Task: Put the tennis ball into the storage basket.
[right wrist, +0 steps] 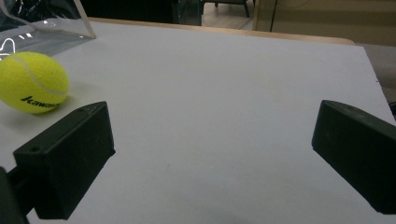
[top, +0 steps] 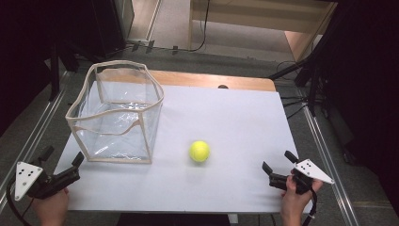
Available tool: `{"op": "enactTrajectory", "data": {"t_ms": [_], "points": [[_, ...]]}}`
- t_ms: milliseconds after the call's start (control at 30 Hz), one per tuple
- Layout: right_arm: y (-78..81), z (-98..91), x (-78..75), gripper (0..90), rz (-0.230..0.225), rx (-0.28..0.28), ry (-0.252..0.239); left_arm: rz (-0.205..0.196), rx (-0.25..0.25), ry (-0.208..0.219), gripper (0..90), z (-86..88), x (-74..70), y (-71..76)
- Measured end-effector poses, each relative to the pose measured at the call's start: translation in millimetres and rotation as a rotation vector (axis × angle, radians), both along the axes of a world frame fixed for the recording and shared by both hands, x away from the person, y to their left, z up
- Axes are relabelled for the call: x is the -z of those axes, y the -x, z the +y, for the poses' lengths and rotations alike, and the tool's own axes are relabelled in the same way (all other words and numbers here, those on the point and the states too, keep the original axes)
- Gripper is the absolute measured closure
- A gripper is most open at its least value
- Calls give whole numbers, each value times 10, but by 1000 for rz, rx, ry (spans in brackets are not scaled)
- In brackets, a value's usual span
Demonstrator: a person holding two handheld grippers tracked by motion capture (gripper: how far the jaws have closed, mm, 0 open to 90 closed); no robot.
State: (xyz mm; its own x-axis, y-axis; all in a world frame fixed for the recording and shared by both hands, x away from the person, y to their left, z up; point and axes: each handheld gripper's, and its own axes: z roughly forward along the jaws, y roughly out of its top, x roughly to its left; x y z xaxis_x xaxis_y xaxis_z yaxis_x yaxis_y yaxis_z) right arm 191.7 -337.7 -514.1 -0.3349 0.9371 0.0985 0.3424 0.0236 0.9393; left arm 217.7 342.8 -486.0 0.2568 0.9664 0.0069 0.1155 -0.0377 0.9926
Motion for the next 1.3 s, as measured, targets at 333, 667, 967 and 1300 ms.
{"op": "enactTrajectory", "data": {"t_ms": [333, 667, 967, 1300], "points": [[-39, 107, -91, 0, 23, -31, 35, -4, 2, -7, 69, -5, 2, 1], [-133, 297, -314, 0, 85, -109, 108, -3, -7, -6, 69, -7, 0, -8], [-249, 461, -462, 0, 104, -174, 140, -3, -9, -13, 69, -15, 1, -14], [-421, 659, -580, 0, 125, -253, 165, 0, -8, -25, 69, -31, 1, -16]]}}
